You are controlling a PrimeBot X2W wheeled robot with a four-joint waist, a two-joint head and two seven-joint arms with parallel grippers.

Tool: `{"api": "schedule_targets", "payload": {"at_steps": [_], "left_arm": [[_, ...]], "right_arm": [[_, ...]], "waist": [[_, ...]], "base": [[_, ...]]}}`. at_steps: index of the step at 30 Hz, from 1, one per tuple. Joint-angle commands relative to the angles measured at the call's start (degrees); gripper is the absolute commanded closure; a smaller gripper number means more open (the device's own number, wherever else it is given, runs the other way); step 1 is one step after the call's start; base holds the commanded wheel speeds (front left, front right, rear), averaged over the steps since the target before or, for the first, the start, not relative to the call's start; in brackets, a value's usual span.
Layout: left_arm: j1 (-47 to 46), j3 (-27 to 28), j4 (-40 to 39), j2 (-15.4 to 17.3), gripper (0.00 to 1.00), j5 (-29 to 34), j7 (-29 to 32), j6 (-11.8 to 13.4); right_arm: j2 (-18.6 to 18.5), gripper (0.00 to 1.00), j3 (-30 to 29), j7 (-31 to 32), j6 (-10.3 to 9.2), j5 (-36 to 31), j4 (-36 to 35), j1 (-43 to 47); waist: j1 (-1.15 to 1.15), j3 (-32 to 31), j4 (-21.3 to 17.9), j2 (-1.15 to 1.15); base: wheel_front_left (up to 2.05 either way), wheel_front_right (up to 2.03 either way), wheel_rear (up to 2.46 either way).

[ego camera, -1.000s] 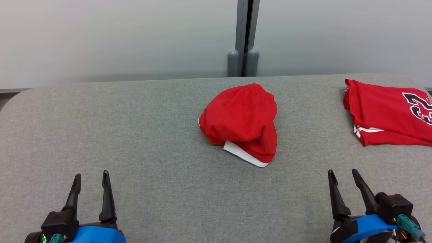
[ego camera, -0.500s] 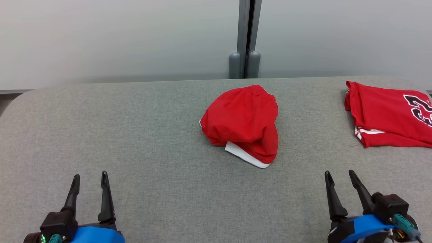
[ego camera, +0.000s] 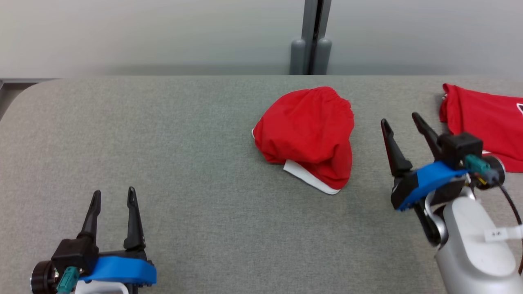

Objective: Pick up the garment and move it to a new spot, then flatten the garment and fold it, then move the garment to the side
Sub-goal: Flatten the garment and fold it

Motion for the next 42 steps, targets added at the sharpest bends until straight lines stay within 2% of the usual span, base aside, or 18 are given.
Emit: {"api": "schedule_targets", "payload": {"at_steps": [1,13,22,27,28,29,32,36,42], "left_arm": [[-1.2,-0.2,0.0,0.1,0.0,0.0,-0.2,-0.2],[-6.5,-0.6,0.8,-1.6,0.0,0.1,-0.2,-1.0],[-8.8,-1.1,1.3,-2.3,0.0,0.9,-0.2,-1.3],[-9.4,-1.3,1.7,-2.4,0.0,1.0,-0.2,-1.5],[-9.5,-1.3,1.8,-2.5,0.0,1.0,-0.2,-1.4],[-9.4,-1.2,1.8,-2.5,0.0,0.9,-0.2,-1.4],[-8.8,-0.8,2.1,-2.5,0.0,0.7,-0.2,-1.3],[-7.6,0.0,2.4,-2.5,0.0,0.5,-0.2,-1.6],[-6.3,0.6,2.3,-2.5,0.0,0.7,-0.2,-2.1]], "right_arm": [[-0.6,0.0,0.2,0.7,0.01,-0.1,1.5,-2.1],[-2.6,0.0,3.9,2.6,0.01,-0.1,20.0,-14.3],[0.2,0.0,5.8,0.4,0.01,0.4,34.3,-19.0],[2.4,0.0,7.1,-0.8,0.09,1.5,39.7,-19.8],[2.8,0.53,7.5,-1.4,0.09,1.8,40.3,-19.9],[3.0,1.0,8.0,-2.0,0.1,2.2,40.7,-20.0],[2.6,1.0,8.5,-4.2,0.05,3.8,41.6,-20.5],[0.3,1.0,8.5,-6.6,0.01,5.4,41.6,-19.3],[-4.9,1.0,7.0,-7.9,0.01,7.3,37.9,-16.7]], "waist": [[-0.01,1.3,1.1,0.0],[-0.01,9.2,5.9,0.0],[-0.01,11.0,7.0,0.0],[-0.01,11.0,7.2,0.0],[-0.01,10.9,7.2,0.0],[-0.01,10.8,7.1,0.0],[-0.01,10.1,6.5,0.0],[-0.01,8.3,5.3,0.0],[-0.01,5.8,2.8,0.0]], "base": [[0.0,0.0,0.0],[0.0,0.0,0.0],[0.0,0.0,0.0],[0.0,0.0,0.0],[0.0,0.0,0.0],[0.0,0.0,0.0],[0.0,0.0,0.0],[0.0,0.0,0.0],[0.0,0.0,0.0]]}}
